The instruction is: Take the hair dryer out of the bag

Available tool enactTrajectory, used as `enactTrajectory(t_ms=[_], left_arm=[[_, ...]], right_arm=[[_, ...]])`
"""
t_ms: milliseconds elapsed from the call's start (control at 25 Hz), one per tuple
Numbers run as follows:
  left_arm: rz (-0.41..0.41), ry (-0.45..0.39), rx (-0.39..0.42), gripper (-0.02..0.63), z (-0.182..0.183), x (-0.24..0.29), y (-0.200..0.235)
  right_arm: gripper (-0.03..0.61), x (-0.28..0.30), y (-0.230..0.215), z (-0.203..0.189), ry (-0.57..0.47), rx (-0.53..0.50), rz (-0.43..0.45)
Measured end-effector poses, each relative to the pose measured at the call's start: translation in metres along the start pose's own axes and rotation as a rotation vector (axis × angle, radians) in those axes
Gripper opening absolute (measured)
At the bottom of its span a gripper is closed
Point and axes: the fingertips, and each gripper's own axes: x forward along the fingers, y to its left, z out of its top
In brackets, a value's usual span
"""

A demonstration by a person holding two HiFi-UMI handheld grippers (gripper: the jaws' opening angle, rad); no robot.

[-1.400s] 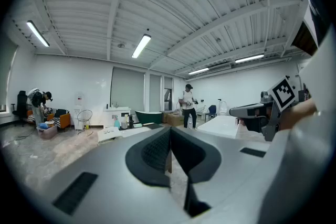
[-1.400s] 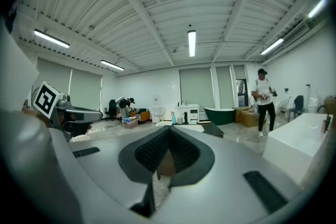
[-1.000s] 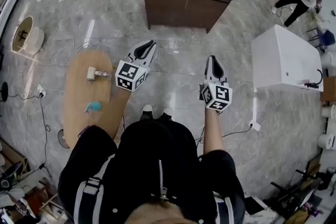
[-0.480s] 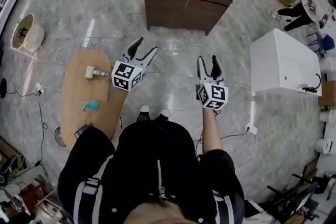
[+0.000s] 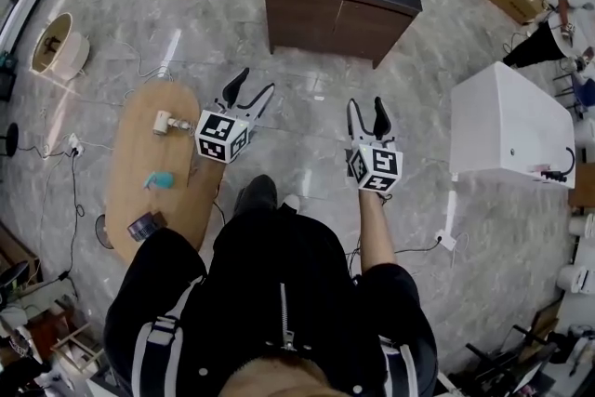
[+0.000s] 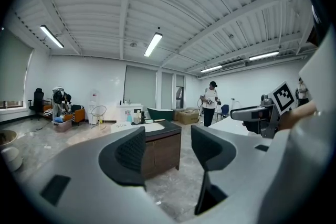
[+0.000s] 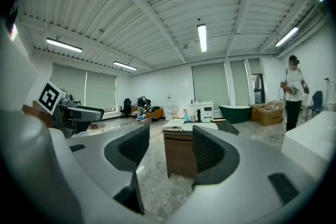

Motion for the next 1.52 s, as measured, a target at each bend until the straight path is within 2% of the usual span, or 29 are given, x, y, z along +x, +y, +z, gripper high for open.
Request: enactTrajectory(t_ms=[320,640,1120,1520], left_arm=[[0.019,0.010,-0.008,0.276,-0.002,0.030,0.013],[-0.001,0.020,0.000,0.276,-0.008,0.103,0.048],[-0.074,0.033,0.034,0.276,0.008,0.253,0.140],[-0.074,0.048,0.015,0.276,0.011,0.316,0.211]], right_arm=[[0.251,0.033,-0.017,0.005,-0.003,0.012,0.016],[0.250,0.101,-0.048,0.002,0.014,0.015,0.003],[0.250,0.260,-0.090,0.030,0.029,0.020,-0.031],[0.251,0.351,-0.102,0.045,0.028,0.024,-0.037]])
